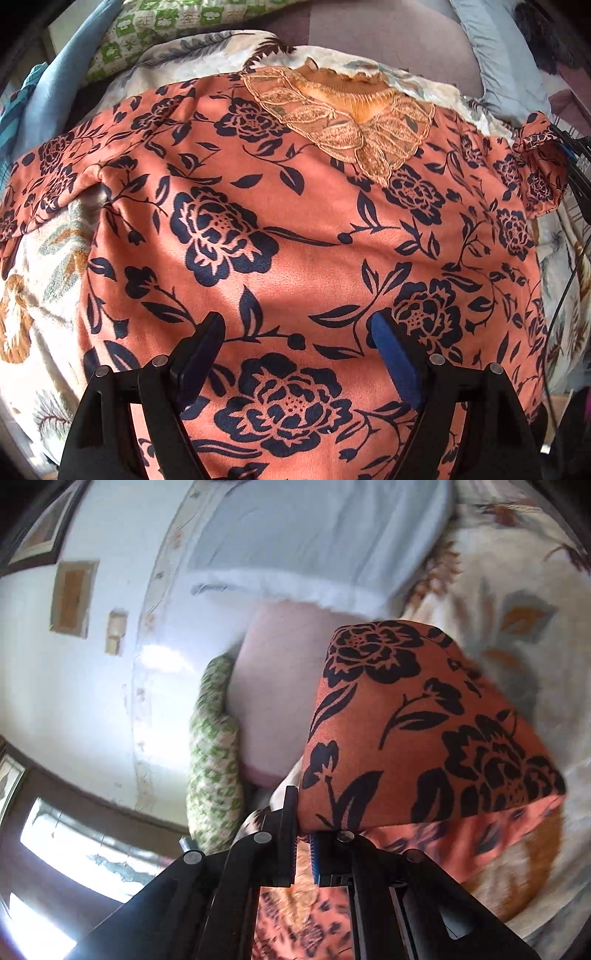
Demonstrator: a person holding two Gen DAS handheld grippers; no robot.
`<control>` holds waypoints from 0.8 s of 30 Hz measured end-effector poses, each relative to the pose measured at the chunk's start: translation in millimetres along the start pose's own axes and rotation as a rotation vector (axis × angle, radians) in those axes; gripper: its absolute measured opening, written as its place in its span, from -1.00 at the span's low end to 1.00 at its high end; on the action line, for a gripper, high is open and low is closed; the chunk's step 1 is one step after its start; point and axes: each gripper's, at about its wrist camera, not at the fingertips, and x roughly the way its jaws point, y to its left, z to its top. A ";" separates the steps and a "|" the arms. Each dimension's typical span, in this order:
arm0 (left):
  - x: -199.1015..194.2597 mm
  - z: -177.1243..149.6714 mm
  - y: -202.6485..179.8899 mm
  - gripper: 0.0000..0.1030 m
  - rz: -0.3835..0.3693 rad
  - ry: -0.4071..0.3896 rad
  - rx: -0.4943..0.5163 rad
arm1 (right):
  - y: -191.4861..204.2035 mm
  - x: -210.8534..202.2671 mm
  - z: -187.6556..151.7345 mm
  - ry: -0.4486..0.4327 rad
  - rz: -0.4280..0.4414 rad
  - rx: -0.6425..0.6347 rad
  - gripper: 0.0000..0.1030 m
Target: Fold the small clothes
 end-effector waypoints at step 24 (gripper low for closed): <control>-75.2 -14.0 90.8 0.57 -0.111 -0.115 -0.219 | 53.0 126.6 -246.8 0.564 -0.076 -0.177 -0.28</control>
